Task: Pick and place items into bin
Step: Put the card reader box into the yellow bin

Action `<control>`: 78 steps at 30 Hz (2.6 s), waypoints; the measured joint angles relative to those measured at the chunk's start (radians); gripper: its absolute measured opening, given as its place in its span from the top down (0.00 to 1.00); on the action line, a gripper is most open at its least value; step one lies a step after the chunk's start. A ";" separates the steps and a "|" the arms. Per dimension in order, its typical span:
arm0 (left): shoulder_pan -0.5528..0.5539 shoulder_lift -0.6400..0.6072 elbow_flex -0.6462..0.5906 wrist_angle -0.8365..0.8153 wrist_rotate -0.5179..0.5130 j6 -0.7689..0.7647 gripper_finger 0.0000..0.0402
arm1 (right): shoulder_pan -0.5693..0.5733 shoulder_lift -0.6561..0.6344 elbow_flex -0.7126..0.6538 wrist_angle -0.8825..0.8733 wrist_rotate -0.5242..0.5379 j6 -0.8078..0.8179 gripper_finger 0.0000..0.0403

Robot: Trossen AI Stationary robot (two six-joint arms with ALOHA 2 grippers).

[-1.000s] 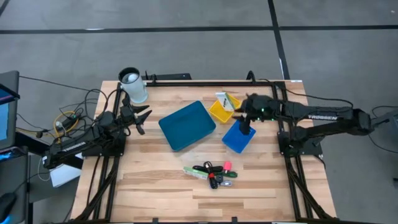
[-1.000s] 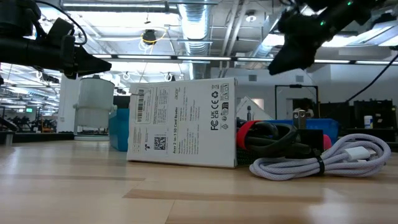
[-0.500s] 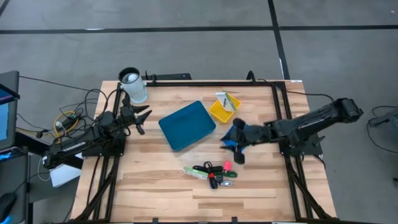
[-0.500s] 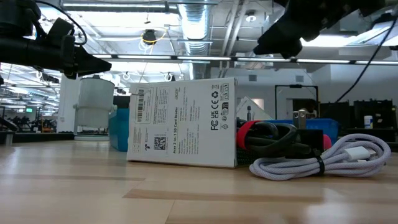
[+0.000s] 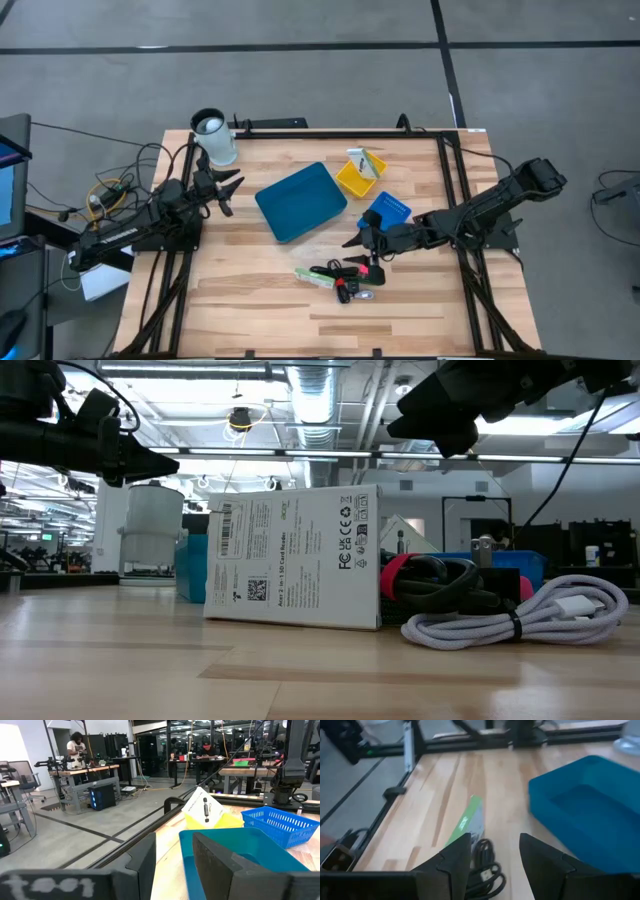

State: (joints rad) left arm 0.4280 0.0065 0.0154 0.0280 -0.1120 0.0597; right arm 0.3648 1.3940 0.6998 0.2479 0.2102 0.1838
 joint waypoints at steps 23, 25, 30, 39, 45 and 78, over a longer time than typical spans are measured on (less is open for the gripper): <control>0.000 0.000 0.000 0.000 0.000 0.000 0.70 | 0.054 -0.008 0.000 0.038 0.266 0.029 0.59; 0.000 0.000 0.000 0.000 0.000 0.000 0.70 | 0.054 -0.008 0.000 0.038 0.286 0.035 0.59; 0.000 0.000 0.000 0.000 0.000 0.000 0.70 | 0.055 -0.008 0.000 0.038 0.318 0.107 0.59; 0.000 0.000 0.000 0.000 0.000 0.000 0.70 | 0.092 0.001 0.000 0.038 0.381 0.157 0.59; 0.000 0.000 0.000 0.000 0.000 0.000 0.70 | 0.139 0.001 0.000 0.044 0.503 0.162 0.59; 0.000 0.000 0.000 0.000 0.000 0.000 0.70 | 0.324 0.280 0.013 0.286 0.559 0.200 0.59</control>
State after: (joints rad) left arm 0.4279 0.0063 0.0158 0.0280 -0.1120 0.0597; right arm 0.6888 1.6745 0.7129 0.5342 0.7689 0.3840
